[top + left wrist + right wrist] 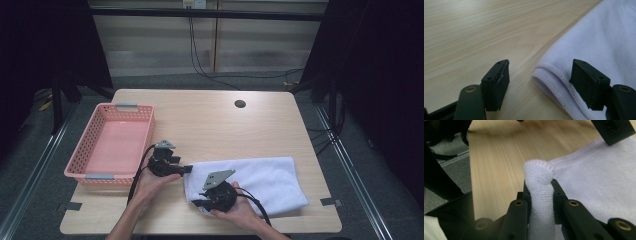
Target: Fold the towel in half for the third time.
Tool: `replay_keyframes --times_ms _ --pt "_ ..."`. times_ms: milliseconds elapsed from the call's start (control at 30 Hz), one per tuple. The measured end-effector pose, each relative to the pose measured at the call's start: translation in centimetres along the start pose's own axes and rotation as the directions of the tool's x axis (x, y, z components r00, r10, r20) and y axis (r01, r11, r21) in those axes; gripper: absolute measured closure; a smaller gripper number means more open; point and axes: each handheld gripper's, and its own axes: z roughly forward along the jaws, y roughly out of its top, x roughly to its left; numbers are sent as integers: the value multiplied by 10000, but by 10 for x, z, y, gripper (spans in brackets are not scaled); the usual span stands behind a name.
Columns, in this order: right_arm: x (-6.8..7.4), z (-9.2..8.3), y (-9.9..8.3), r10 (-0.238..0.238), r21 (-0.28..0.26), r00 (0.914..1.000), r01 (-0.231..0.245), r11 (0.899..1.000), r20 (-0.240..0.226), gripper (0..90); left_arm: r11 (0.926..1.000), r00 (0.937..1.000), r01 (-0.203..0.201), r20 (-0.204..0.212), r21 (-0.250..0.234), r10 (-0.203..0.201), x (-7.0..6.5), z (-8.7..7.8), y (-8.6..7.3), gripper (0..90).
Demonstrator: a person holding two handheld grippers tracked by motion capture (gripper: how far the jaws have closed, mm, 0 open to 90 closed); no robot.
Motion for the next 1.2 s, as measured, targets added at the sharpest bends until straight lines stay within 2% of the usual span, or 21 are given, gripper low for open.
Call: replay_keyframes --times_ms 67,133,200,267,333,400,467,567,600,667,733,800,867,900,933,967,1033,1100,1200 --pt "1 -2 -1 -42 1 10000 42 10000 -9 798 10000 10000 23 83 60 -24 -2 5 1 312" --pt "2 -3 -1 -59 29 10000 59 10000 -9 798 9999 9999 111 -83 84 -110 -2 9 1 308" --pt "3 -4 -2 -48 23 10000 48 10000 17 798 9997 9999 61 148 222 -65 -2 12 1 301" --pt "2 -5 -2 -10 -19 10000 10 10000 12 798 9993 9999 -124 95 351 121 -5 12 0 306" --pt "2 -5 -2 -51 -13 10000 51 10000 -31 798 9992 9993 -205 320 342 194 -6 13 0 323" --pt "1 -4 -2 -19 9 10000 20 10000 -80 798 9989 9981 -372 494 278 358 -9 14 -1 413" --pt "1 -3 -3 -5 30 9999 6 10000 -101 798 9963 9951 -787 618 334 765 -12 16 -2 534" --pt "1 -5 -3 63 2 9998 -63 10000 -175 798 9953 9907 -838 1120 489 779 -13 16 -3 670" --pt "1 -5 -3 59 -49 9998 -60 10000 -203 798 9961 9900 -746 1234 473 683 -13 16 -3 719" --pt "0 -7 -2 90 -89 9997 -92 9999 -208 798 9991 9886 -287 1486 322 237 -11 16 -3 761" --pt "0 -9 0 98 -144 9998 -101 9998 -186 798 9998 9825 176 1854 118 -194 -7 12 -1 772" --pt "-2 -17 6 24 -334 9999 -29 9994 -142 798 9992 9782 385 2045 -63 -364 -5 7 3 773" --pt "-5 -27 13 187 -699 9996 -200 9974 -194 799 9969 9744 696 2167 -373 -599 -3 1 7 773" --pt "-5 -27 13 187 -699 9996 -200 9974 -194 799 9969 9744 696 2167 -373 -599 -3 1 7 773" --pt "-8 -35 18 196 -950 9997 -210 9953 -159 799 9958 9752 773 2115 -496 -651 -5 -3 14 772" --pt "-10 -38 20 247 -1050 9996 -262 9941 -155 799 9967 9761 648 2107 -485 -532 -5 -5 16 772" --pt "-12 -43 24 346 -1244 9992 -366 9916 -184 799 9946 9768 810 2035 -647 -663 -7 -8 23 772" --pt "-12 -46 27 376 -1409 9991 -400 9892 -201 799 9955 9776 659 2043 -677 -508 -6 -13 31 772" --pt "-8 -50 32 306 -1578 9993 -334 9869 -204 799 9948 9776 680 2040 -755 -513 -7 -17 36 774"
